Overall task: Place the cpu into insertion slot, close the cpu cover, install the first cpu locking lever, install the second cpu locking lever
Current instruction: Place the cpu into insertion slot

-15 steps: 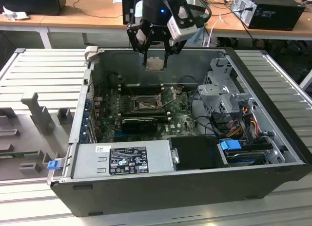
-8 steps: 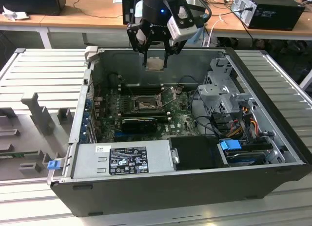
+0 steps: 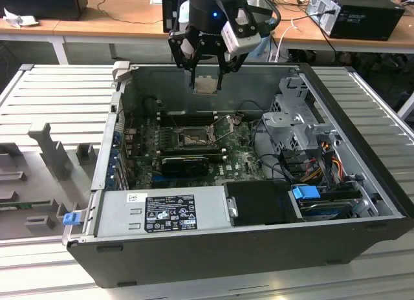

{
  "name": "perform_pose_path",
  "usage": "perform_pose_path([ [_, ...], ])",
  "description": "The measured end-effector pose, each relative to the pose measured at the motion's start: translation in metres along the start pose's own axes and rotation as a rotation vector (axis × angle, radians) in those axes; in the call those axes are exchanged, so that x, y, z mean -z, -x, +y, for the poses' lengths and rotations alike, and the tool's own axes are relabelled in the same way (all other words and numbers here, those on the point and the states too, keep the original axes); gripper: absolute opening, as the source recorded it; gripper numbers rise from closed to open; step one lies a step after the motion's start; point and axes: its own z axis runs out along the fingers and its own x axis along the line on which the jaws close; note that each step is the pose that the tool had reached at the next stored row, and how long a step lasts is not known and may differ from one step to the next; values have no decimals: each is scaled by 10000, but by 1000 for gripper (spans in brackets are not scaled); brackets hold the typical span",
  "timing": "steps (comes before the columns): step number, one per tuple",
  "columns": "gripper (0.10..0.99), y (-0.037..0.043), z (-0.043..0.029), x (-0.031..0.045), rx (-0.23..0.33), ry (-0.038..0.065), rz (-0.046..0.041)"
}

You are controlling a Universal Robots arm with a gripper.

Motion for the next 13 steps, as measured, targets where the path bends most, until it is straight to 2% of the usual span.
perform_pose_path([
  [13,529,0,0,0,-214,4,-19],
])
